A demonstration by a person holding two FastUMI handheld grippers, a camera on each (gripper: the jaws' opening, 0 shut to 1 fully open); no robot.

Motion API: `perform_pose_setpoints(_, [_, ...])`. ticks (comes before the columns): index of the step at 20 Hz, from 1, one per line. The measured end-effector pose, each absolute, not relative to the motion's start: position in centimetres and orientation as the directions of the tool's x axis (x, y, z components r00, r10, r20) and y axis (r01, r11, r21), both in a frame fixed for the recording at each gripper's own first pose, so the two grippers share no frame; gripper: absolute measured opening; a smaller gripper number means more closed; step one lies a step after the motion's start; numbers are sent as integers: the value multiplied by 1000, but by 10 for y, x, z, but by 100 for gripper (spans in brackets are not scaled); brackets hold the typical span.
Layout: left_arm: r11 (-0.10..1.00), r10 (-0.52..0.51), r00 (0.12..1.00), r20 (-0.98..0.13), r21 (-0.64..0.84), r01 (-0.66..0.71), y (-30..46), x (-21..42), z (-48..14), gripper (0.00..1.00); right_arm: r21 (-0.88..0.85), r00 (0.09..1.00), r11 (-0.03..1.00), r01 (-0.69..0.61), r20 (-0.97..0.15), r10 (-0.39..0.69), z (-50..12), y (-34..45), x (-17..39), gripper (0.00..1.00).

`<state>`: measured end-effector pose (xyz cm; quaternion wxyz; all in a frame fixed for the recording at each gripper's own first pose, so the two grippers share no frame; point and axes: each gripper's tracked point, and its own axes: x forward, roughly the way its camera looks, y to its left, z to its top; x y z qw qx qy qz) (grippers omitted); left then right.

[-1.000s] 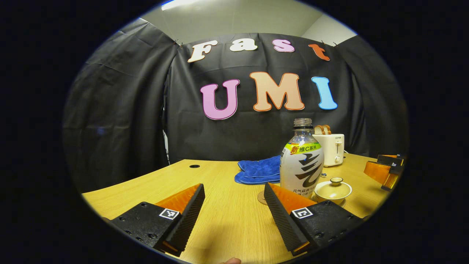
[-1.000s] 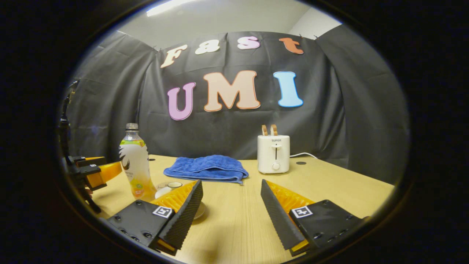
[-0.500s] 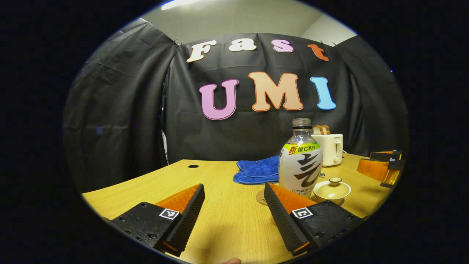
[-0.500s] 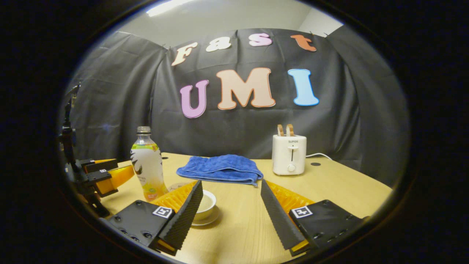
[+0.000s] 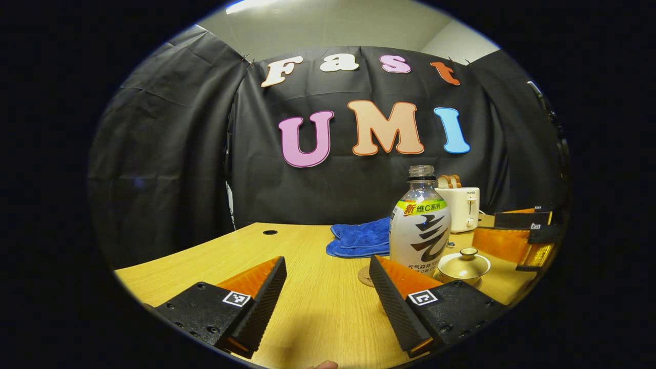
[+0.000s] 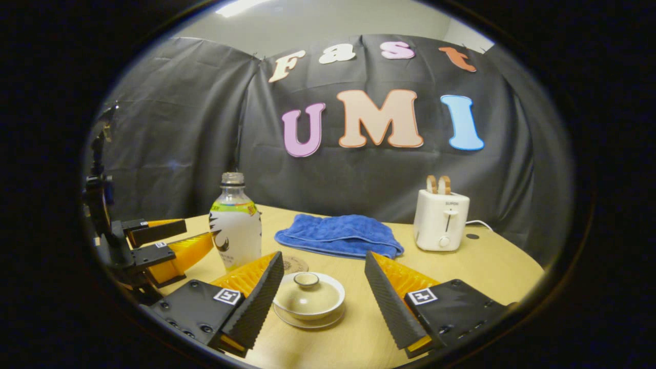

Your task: Open the teacup lid with one hand, grasp the water bottle and pour water into the teacup with the other hand; after pouring, place the water bottle on the coaster and then close the teacup lid.

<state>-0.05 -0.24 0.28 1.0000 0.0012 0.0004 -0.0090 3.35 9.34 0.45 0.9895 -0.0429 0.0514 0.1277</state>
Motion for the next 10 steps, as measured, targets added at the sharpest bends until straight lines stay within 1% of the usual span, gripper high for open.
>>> perform_pose_setpoints(1, [1000,-18,1000,-1,3,18,-2,0,3,95,-77,960,963,-259,-125,249,1,96,36,97])
perform_pose_setpoints(2, [1000,-18,1000,-1,3,18,-3,0,3,95,-84,959,962,-262,-135,249,-3,98,37,100])
perform_pose_setpoints(5, [1000,-18,1000,-2,3,18,-2,0,3,95,-102,957,959,-265,-150,249,-8,102,42,100])
perform_pose_setpoints(10, [1000,-18,1000,-3,4,18,-2,0,3,95,-129,951,954,-271,-192,244,-22,105,47,93])
